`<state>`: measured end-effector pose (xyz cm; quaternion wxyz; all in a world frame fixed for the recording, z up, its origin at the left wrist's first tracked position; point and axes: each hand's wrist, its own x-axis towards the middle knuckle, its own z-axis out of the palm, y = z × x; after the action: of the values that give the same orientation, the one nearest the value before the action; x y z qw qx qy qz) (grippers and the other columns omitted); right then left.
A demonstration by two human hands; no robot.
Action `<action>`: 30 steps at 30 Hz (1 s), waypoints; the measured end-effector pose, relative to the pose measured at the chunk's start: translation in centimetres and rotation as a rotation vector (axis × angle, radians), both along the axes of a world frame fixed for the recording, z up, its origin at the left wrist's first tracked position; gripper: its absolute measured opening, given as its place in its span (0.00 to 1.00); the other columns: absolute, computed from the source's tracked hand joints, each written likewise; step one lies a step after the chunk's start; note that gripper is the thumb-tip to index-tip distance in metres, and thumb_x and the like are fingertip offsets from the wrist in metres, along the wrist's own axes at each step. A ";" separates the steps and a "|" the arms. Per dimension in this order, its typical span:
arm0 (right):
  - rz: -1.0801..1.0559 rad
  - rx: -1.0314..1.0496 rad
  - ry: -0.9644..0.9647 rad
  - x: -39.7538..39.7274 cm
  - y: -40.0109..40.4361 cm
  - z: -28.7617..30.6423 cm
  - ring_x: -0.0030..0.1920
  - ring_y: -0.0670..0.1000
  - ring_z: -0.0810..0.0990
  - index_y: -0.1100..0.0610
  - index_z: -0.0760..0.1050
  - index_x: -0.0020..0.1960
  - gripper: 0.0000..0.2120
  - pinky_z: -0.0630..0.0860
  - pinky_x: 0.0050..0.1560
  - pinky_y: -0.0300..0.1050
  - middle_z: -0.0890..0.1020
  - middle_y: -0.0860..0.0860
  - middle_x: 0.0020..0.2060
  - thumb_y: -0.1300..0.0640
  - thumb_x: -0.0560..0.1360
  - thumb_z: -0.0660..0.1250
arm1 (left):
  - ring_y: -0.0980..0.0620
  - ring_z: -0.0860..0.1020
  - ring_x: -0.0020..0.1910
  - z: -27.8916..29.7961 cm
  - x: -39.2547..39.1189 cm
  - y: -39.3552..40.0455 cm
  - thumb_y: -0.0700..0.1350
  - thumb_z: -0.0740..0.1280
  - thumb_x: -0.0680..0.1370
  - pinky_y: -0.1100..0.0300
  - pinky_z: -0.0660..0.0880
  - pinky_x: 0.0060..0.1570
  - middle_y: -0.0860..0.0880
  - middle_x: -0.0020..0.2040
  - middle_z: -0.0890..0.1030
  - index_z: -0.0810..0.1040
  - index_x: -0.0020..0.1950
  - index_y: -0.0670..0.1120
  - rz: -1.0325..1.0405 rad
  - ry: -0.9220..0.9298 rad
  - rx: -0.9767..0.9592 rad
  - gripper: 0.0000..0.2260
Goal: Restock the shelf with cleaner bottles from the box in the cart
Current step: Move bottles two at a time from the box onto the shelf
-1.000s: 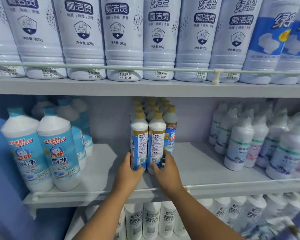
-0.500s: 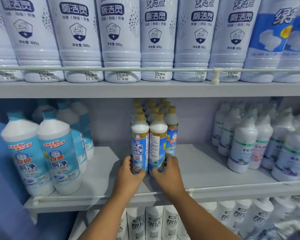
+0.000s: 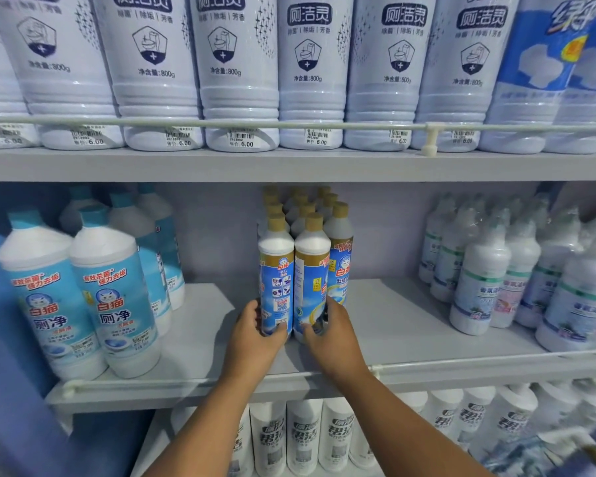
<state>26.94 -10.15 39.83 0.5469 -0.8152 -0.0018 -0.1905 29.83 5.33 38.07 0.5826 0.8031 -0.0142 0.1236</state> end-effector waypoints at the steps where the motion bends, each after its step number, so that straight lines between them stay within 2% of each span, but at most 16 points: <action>1: -0.021 -0.001 0.004 0.0 0.0 0.0 0.52 0.33 0.76 0.48 0.71 0.63 0.21 0.73 0.49 0.23 0.75 0.40 0.53 0.58 0.74 0.74 | 0.61 0.82 0.44 0.0 0.0 0.0 0.52 0.76 0.65 0.51 0.82 0.48 0.55 0.49 0.83 0.75 0.53 0.63 0.007 -0.002 0.004 0.20; 4: -0.058 -0.047 -0.012 0.1 0.2 -0.2 0.52 0.35 0.74 0.47 0.70 0.64 0.22 0.68 0.47 0.20 0.72 0.41 0.53 0.55 0.73 0.74 | 0.59 0.81 0.45 0.0 0.0 0.0 0.59 0.73 0.63 0.54 0.81 0.46 0.54 0.51 0.79 0.74 0.52 0.65 0.026 -0.025 0.066 0.19; 6: -0.047 -0.063 -0.025 0.1 0.3 -0.4 0.54 0.38 0.76 0.48 0.71 0.65 0.22 0.71 0.52 0.25 0.76 0.43 0.56 0.54 0.73 0.72 | 0.57 0.80 0.46 0.2 -0.3 -0.2 0.54 0.74 0.66 0.56 0.79 0.46 0.53 0.51 0.77 0.76 0.54 0.60 0.042 -0.044 0.109 0.17; 8: -0.024 -0.048 -0.011 0.2 0.2 -0.5 0.55 0.39 0.77 0.48 0.71 0.66 0.22 0.77 0.56 0.34 0.77 0.45 0.58 0.54 0.74 0.72 | 0.58 0.80 0.47 0.3 -0.4 -0.3 0.48 0.74 0.69 0.58 0.78 0.45 0.55 0.51 0.78 0.77 0.56 0.56 0.032 -0.027 0.104 0.17; 9: -0.028 -0.047 -0.002 0.3 0.2 -0.5 0.56 0.40 0.77 0.49 0.71 0.67 0.23 0.76 0.56 0.32 0.77 0.45 0.58 0.54 0.74 0.72 | 0.59 0.81 0.46 0.2 -0.4 -0.3 0.47 0.74 0.69 0.59 0.79 0.45 0.56 0.51 0.80 0.77 0.56 0.56 0.023 -0.013 0.096 0.17; 11: -0.042 -0.045 0.011 0.2 0.1 -0.2 0.54 0.38 0.76 0.51 0.70 0.67 0.24 0.71 0.50 0.22 0.74 0.46 0.57 0.54 0.74 0.74 | 0.60 0.82 0.44 0.1 -0.4 -0.3 0.49 0.74 0.68 0.56 0.81 0.44 0.57 0.49 0.82 0.76 0.55 0.57 0.027 0.000 0.090 0.17; 13: -0.040 -0.031 0.016 0.0 0.1 0.0 0.52 0.34 0.75 0.49 0.69 0.66 0.24 0.69 0.46 0.19 0.72 0.44 0.55 0.55 0.74 0.74 | 0.58 0.82 0.45 0.0 -0.3 -0.2 0.52 0.75 0.65 0.53 0.81 0.45 0.57 0.48 0.82 0.75 0.54 0.58 0.055 -0.011 0.097 0.19; 17: -0.001 -0.004 0.033 0.0 0.2 0.0 0.53 0.31 0.77 0.50 0.71 0.65 0.22 0.72 0.47 0.21 0.78 0.41 0.56 0.57 0.75 0.73 | 0.55 0.76 0.48 0.2 -0.4 -0.5 0.51 0.77 0.66 0.55 0.78 0.44 0.54 0.48 0.76 0.76 0.54 0.55 0.124 -0.079 0.190 0.19; 20: -0.004 0.024 0.031 0.0 0.2 0.0 0.51 0.28 0.76 0.51 0.71 0.64 0.21 0.72 0.45 0.21 0.76 0.35 0.52 0.59 0.75 0.73 | 0.58 0.80 0.46 0.3 -0.5 -0.5 0.49 0.75 0.69 0.59 0.78 0.42 0.56 0.50 0.80 0.76 0.55 0.55 0.069 -0.006 0.112 0.17; 22: -0.010 0.022 0.033 -0.1 0.2 0.0 0.51 0.27 0.75 0.51 0.71 0.64 0.21 0.73 0.45 0.21 0.75 0.33 0.52 0.59 0.75 0.74 | 0.60 0.82 0.44 0.2 -0.4 -0.4 0.48 0.75 0.69 0.56 0.80 0.42 0.57 0.49 0.83 0.76 0.55 0.57 0.047 0.016 0.084 0.17; 28: -0.060 0.040 0.056 0.2 0.2 -0.2 0.48 0.30 0.77 0.54 0.72 0.63 0.21 0.73 0.44 0.22 0.78 0.40 0.52 0.60 0.74 0.74 | 0.61 0.83 0.41 -0.1 0.1 -0.3 0.47 0.79 0.67 0.52 0.82 0.45 0.57 0.45 0.84 0.75 0.50 0.58 0.040 0.022 0.012 0.18; 30: -0.070 0.025 0.063 0.1 0.2 0.0 0.46 0.26 0.76 0.53 0.71 0.62 0.20 0.72 0.42 0.21 0.77 0.38 0.49 0.60 0.74 0.75 | 0.61 0.83 0.41 -0.1 0.1 -0.3 0.46 0.79 0.67 0.52 0.82 0.45 0.57 0.45 0.84 0.75 0.50 0.58 0.042 0.019 0.005 0.18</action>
<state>27.05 -9.92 39.86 0.5500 -0.8134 0.0465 -0.1837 29.90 5.04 37.95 0.5779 0.8060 0.0077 0.1283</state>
